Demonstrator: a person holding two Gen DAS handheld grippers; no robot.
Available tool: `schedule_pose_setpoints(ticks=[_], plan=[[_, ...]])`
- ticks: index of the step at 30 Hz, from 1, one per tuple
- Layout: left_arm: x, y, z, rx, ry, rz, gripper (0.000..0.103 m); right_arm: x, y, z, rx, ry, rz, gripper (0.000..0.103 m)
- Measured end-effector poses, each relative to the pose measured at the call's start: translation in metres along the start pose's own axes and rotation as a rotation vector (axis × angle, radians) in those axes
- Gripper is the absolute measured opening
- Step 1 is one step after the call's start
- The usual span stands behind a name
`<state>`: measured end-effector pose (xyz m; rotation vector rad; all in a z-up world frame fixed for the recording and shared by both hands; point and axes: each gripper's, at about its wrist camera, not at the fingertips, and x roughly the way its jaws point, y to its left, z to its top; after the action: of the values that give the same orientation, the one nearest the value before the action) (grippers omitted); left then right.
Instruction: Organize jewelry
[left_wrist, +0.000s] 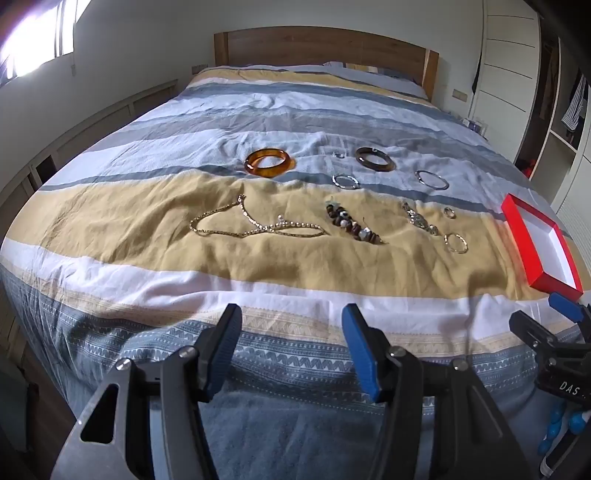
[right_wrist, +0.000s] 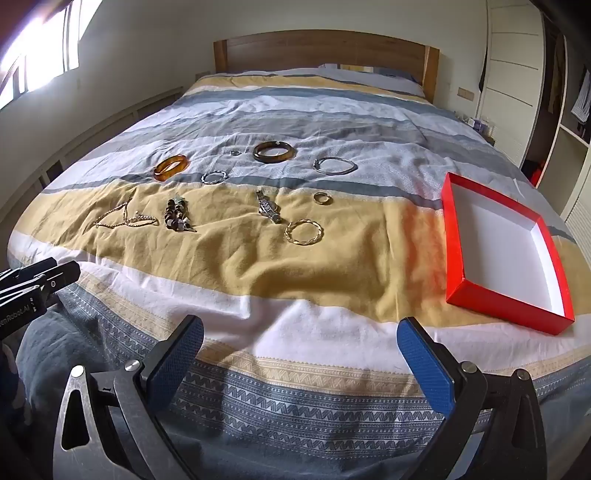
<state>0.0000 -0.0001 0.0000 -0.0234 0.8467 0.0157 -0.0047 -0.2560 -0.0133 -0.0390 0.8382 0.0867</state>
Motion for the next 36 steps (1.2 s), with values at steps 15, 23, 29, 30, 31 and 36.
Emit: schedule_pose_setpoints(ticks=[15, 23, 29, 30, 31, 36], plan=[[0.003, -0.003, -0.007, -0.019, 0.007, -0.010, 0.054, -0.002, 0.007, -0.001, -0.017, 0.012, 0.032, 0.102], [0.001, 0.003, -0.005, -0.036, 0.017, -0.023, 0.054, -0.005, 0.008, -0.001, -0.021, 0.016, 0.042, 0.100], [0.001, 0.005, -0.005, -0.039, 0.017, -0.024, 0.054, -0.004, 0.009, -0.001, -0.021, 0.020, 0.054, 0.097], [0.001, 0.005, -0.004, -0.039, 0.016, -0.023, 0.054, -0.004, 0.008, -0.001, -0.021, 0.020, 0.056, 0.097], [0.000, 0.005, -0.004, -0.041, 0.015, -0.022, 0.054, -0.004, 0.009, -0.001, -0.022, 0.021, 0.055, 0.095], [-0.001, 0.006, -0.003, -0.044, 0.016, -0.024, 0.054, -0.002, 0.008, -0.001, -0.018, 0.028, 0.068, 0.090]])
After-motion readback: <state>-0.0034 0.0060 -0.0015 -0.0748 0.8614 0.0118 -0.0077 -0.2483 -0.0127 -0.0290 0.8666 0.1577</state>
